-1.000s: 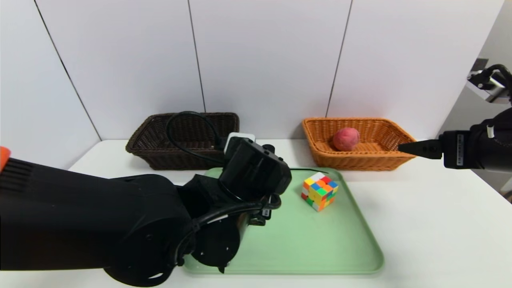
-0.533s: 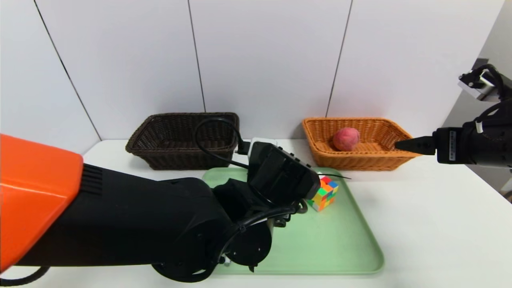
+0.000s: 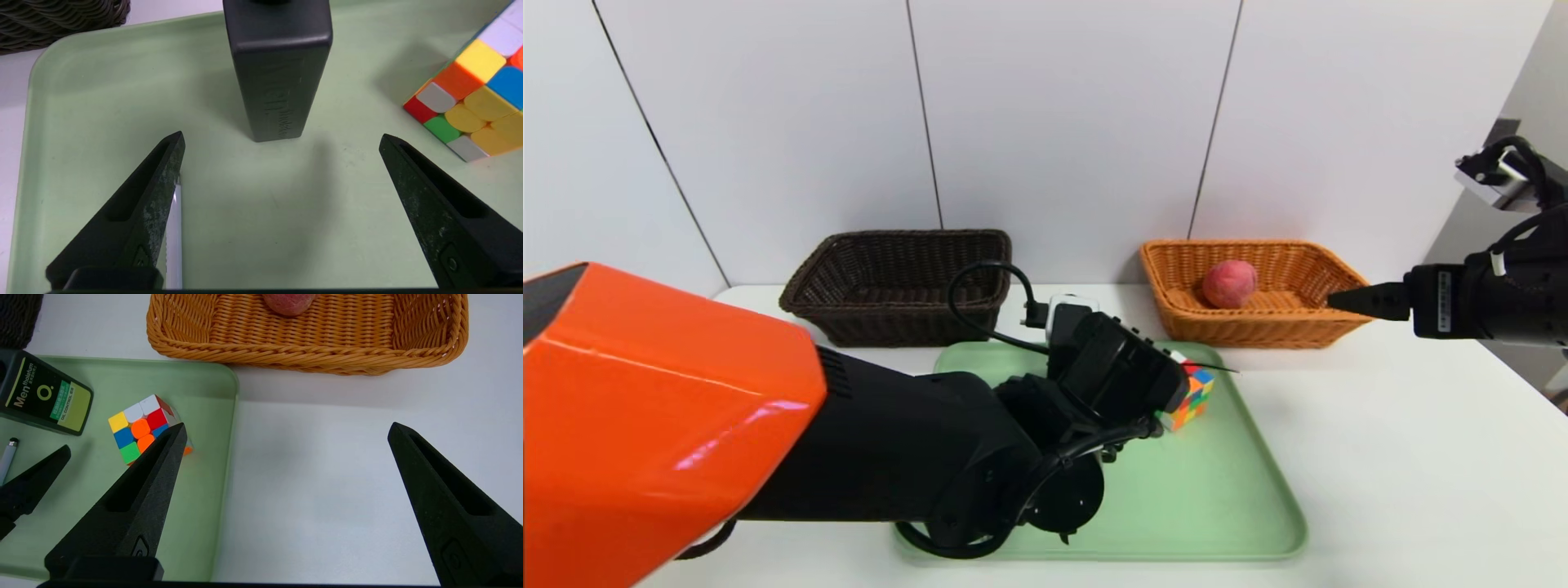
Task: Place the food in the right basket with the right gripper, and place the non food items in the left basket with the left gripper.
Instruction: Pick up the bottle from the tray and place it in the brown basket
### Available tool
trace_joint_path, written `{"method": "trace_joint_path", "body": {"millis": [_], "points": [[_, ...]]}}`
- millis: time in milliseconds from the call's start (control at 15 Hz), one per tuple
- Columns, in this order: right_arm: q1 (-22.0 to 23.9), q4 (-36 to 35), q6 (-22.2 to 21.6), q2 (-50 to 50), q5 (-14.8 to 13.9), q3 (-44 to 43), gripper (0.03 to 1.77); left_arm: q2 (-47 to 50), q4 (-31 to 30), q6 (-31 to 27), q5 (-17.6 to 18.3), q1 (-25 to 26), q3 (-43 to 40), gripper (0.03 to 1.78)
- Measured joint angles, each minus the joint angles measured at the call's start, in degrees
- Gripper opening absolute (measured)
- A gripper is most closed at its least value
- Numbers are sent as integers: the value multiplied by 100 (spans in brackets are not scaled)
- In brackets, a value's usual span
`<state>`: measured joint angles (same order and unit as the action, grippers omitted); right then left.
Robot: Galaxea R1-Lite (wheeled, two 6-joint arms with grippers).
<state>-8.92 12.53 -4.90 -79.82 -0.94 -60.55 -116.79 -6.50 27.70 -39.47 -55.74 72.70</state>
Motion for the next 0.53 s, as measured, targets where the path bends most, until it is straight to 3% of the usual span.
{"method": "trace_joint_path", "body": {"millis": [533], "points": [[-146, 4, 17, 39, -13, 35, 169, -276, -271, -5, -33, 224, 277, 169]]}}
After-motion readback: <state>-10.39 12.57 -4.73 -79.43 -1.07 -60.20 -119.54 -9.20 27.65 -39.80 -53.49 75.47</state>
